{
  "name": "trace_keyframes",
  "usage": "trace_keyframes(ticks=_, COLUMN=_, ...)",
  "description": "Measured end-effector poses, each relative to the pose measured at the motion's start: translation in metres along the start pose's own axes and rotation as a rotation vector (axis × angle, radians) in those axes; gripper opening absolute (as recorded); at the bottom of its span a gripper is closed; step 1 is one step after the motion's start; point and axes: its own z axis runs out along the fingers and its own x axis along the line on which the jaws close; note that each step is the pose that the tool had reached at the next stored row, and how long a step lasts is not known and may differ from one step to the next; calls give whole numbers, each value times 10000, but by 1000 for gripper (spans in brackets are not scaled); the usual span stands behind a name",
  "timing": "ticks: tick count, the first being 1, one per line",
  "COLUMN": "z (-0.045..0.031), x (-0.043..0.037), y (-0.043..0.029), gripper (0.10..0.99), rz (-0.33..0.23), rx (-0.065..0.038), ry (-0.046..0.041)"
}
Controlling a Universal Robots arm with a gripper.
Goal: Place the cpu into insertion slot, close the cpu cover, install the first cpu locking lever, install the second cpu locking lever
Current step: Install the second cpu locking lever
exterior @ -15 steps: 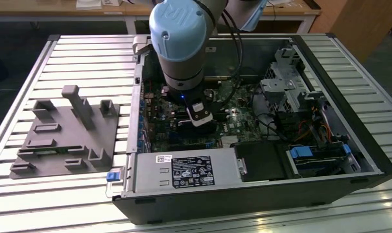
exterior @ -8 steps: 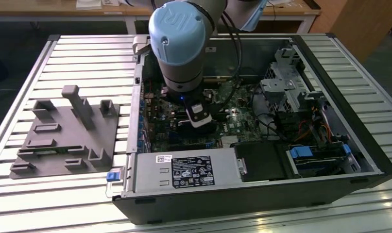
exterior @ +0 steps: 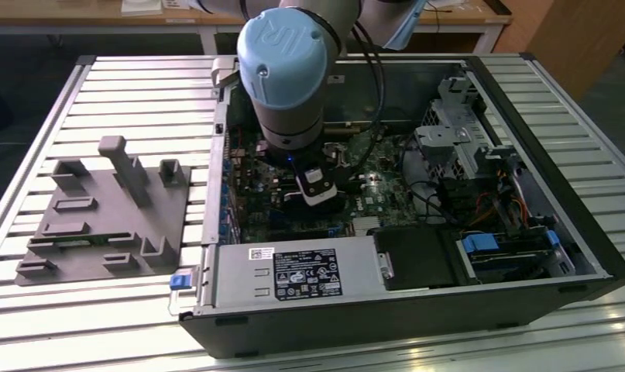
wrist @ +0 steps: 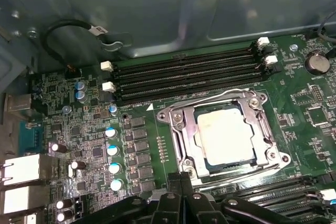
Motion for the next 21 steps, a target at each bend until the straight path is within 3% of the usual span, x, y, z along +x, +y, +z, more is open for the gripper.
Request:
trace_keyframes(ticks=7, z=-20, x=1, y=9, gripper=106, rz=-4, rx=11, ry=-6)
trace_keyframes(ticks=21, z=-249, x=-5, y=98, gripper=106, rz=-9, rx=44, ry=-19)
